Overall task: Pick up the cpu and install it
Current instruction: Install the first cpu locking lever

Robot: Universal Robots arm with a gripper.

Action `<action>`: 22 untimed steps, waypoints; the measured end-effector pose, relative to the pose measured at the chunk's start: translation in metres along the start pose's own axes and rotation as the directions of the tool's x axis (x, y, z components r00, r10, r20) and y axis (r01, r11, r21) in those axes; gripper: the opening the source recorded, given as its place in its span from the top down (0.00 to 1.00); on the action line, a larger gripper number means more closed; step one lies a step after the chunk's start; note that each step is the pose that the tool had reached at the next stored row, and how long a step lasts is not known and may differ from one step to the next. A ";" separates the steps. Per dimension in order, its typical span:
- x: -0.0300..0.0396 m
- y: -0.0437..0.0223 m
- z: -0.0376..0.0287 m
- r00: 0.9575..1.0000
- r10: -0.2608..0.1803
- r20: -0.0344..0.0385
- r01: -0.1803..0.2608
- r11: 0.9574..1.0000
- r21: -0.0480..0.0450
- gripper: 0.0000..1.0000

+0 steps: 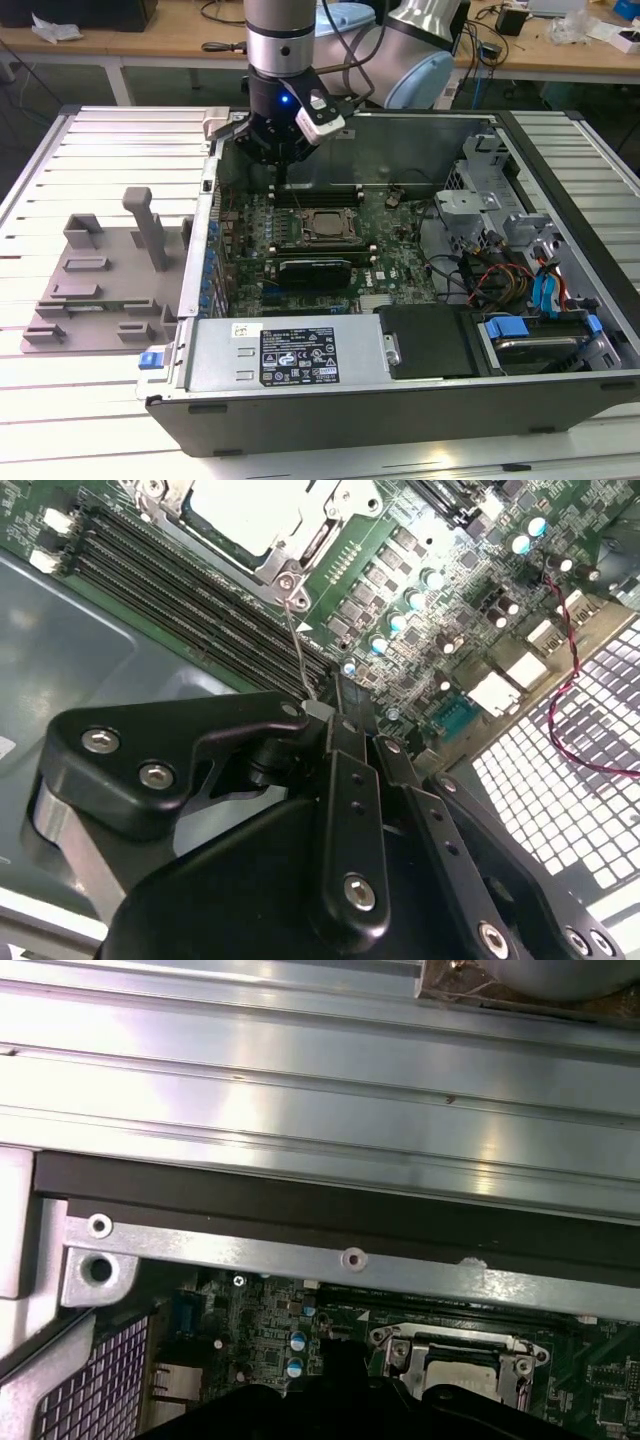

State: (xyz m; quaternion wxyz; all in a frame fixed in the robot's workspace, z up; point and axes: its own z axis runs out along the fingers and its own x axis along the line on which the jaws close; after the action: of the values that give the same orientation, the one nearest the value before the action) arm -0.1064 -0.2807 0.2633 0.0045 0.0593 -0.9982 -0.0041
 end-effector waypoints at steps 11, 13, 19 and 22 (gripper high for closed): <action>-0.0105 -0.0012 0.0000 1.000 0.000 -0.004 0.000 1.000 -0.002 0.89; -0.0127 -0.0015 0.0000 1.000 0.000 -0.005 0.000 1.000 -0.003 0.89; -0.0197 -0.0023 0.0002 1.000 0.000 -0.008 0.000 1.000 -0.003 0.89; -0.0269 -0.0032 0.0002 1.000 0.000 -0.012 0.000 1.000 -0.004 0.89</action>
State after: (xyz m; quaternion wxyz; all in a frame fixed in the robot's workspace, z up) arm -0.0793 -0.2807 0.2628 0.0108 0.0593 -0.9982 -0.0055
